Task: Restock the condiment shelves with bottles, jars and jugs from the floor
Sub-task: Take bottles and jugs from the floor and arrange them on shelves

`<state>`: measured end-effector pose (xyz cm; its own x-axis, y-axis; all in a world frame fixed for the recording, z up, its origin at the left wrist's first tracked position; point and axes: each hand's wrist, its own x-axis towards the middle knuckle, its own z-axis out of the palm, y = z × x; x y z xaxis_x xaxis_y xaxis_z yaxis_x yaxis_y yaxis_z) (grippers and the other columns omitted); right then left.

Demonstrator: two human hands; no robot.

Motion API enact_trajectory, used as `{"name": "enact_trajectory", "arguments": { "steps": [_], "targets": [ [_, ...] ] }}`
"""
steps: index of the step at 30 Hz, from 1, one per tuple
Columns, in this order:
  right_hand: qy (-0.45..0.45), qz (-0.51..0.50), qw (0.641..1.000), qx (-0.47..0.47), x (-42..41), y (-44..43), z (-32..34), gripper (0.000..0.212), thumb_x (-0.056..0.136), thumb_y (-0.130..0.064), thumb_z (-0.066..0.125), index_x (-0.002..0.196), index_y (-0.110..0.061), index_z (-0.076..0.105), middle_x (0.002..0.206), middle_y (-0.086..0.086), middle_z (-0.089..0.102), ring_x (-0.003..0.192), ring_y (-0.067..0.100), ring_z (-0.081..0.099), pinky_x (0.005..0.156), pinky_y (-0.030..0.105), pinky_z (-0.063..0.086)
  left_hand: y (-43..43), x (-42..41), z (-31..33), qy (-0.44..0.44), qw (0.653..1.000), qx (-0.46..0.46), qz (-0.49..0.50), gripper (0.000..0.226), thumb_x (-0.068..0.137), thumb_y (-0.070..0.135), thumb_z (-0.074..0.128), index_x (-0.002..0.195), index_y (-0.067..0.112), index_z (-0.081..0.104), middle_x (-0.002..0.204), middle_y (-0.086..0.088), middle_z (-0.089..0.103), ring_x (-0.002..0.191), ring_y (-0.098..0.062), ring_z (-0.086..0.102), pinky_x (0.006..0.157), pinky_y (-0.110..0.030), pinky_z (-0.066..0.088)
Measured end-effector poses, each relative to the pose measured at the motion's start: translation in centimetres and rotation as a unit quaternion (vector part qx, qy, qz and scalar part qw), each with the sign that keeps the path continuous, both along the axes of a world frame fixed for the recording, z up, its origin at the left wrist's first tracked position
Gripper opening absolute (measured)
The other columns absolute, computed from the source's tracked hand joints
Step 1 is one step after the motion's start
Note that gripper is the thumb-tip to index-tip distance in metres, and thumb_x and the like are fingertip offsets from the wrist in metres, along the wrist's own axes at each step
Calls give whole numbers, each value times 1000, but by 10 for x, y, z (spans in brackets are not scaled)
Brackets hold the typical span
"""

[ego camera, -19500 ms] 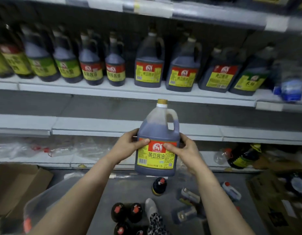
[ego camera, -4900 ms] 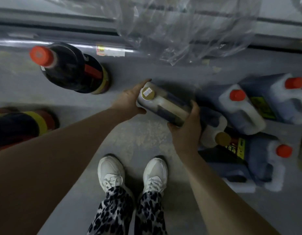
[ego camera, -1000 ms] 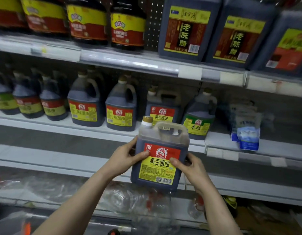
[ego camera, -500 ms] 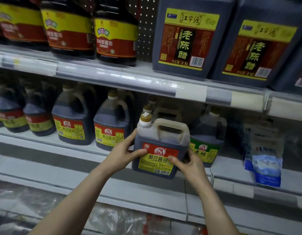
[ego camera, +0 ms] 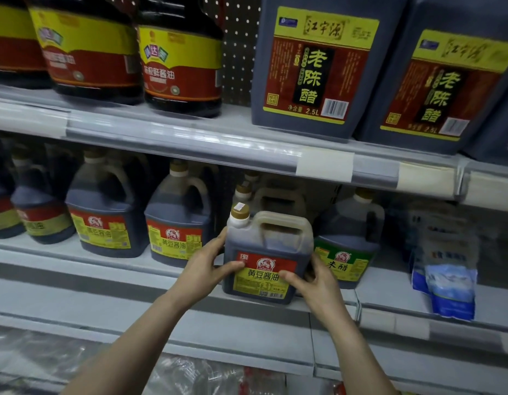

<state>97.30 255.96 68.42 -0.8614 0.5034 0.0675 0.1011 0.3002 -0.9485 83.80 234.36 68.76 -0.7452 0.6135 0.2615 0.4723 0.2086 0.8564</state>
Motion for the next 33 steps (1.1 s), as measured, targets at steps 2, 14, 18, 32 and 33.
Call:
{"name": "enact_trajectory", "arguments": {
  "steps": [2,14,18,32,33],
  "targets": [
    [-16,-5,1000,26,0,-2,0,65,74,-32,86,131,-33,55,126,-13,66,119,10,62,98,34,54,1,-2,-1,8,1000,-15,2,72,79,57,67,143,33,44,128,27,59,119,5,55,94,-22,53],
    [-112,-76,984,118,-8,-21,-1,65,80,-36,82,134,-19,49,123,-2,68,115,19,64,100,40,52,8,-3,-15,22,996,-82,13,92,84,21,76,155,30,18,133,4,62,121,-16,60,98,-40,54],
    [-119,-73,984,113,-10,-20,2,62,80,-34,82,132,-20,51,123,-3,68,116,18,63,102,40,51,9,-4,-13,9,996,-90,11,92,85,20,75,155,30,16,133,4,62,121,-16,60,98,-40,53],
    [-122,-71,983,118,-33,-11,12,56,84,-33,79,130,-20,50,121,-2,69,112,18,65,96,38,55,23,-22,-3,-3,992,-121,22,90,88,21,72,156,23,13,134,-1,62,121,-20,60,100,-44,51],
    [-125,-71,982,120,-35,-11,12,56,84,-33,79,131,-20,50,121,-2,69,112,18,65,96,37,54,24,-23,-2,-4,992,-123,23,89,88,22,72,156,23,14,134,-1,62,121,-20,60,100,-43,51]
  ]
}}
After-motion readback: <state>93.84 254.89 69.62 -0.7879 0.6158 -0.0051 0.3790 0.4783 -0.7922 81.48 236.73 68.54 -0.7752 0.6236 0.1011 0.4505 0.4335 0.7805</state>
